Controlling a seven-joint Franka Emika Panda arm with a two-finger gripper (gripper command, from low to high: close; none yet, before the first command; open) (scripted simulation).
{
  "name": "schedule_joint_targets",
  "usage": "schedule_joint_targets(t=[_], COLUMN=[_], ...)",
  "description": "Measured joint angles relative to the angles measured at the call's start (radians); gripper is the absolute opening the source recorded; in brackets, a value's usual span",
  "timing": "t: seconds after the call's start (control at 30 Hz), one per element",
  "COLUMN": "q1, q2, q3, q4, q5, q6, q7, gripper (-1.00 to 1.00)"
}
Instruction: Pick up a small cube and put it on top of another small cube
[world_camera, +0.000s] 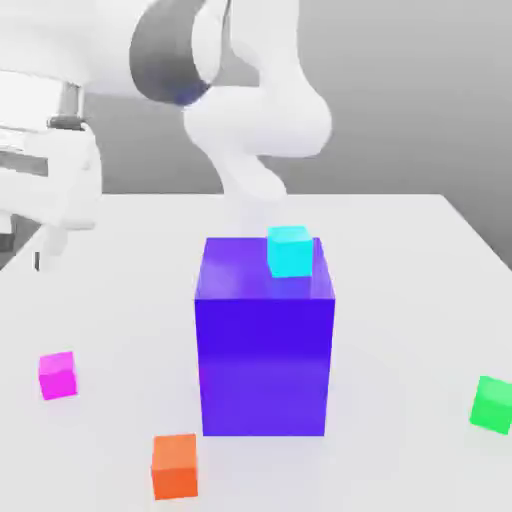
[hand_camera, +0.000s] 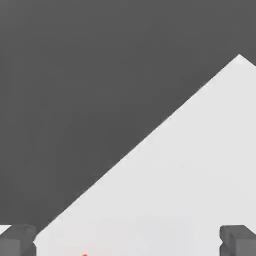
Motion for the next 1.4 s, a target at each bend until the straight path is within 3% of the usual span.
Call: schedule_joint_targets(t=[0.23,0.43,0.47,0.7,0.9,1.4], q1=[-0.143,-0.253,-0.271,-0.274,-0.213,0.198], q2=[0.26,0.479,0.504,0.504,0.316,0.326], q3=[-0.067,0.061,0.081,0.083,-0.006,0.321], q4=[-0.105,-0.077,-0.072,-0.073,-0.109,0.041], q5=[0.124,0.276,0.284,0.281,0.14,-0.004], q6=[0.142,0.304,0.323,0.325,0.178,0.059], q7=[0.033,-0.066,-0.073,-0.07,0.033,0.265], gripper=[0.0,0.0,-1.0,-1.0,-1.0,-1.0])
